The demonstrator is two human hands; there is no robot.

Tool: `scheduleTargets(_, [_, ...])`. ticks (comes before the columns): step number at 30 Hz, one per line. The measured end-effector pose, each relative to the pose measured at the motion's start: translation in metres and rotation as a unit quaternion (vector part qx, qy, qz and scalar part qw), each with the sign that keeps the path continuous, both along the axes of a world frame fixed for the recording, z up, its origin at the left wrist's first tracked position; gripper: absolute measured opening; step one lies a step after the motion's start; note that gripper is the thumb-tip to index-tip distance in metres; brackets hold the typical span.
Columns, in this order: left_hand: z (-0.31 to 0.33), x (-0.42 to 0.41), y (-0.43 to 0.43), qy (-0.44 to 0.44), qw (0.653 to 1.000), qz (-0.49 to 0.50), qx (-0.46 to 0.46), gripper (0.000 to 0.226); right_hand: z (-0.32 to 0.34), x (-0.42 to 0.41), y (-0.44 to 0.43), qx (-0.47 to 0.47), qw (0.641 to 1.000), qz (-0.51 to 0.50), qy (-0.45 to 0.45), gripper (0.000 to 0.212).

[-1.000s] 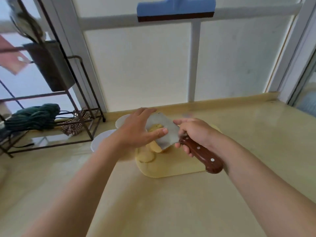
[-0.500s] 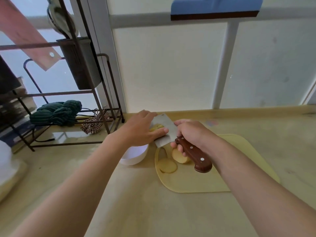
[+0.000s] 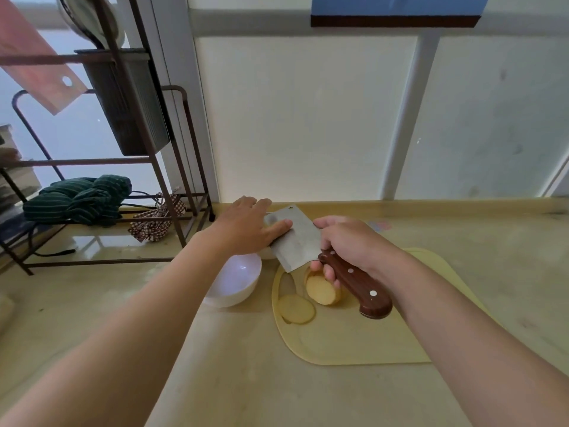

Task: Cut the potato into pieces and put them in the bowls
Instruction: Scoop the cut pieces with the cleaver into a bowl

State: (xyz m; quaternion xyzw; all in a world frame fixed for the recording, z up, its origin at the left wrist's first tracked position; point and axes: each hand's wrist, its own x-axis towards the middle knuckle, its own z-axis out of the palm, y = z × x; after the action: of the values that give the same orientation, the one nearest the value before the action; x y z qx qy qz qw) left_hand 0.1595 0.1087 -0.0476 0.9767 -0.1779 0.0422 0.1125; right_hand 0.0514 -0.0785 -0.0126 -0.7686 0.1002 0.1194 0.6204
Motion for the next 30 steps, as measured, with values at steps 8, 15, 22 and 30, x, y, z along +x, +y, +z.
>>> scheduleTargets(8, [-0.004,0.003,0.009,0.046,0.997,0.042,-0.046,0.055,-0.001,-0.004,-0.023,-0.008,1.0,-0.003,-0.004,0.048])
scheduleTargets(15, [0.005,0.001,0.006,0.029,0.993,0.044,-0.107,0.051,-0.005,-0.015,-0.043,-0.015,1.0,-0.021,-0.01,0.048])
scheduleTargets(22, [0.008,-0.012,-0.008,0.031,0.99,0.044,-0.127,0.081,-0.004,-0.02,-0.034,-0.024,1.0,0.004,-0.012,0.049])
scheduleTargets(30, [0.004,-0.009,-0.005,0.022,0.992,0.092,-0.086,0.057,-0.001,-0.02,-0.023,-0.034,0.998,0.04,-0.018,0.05])
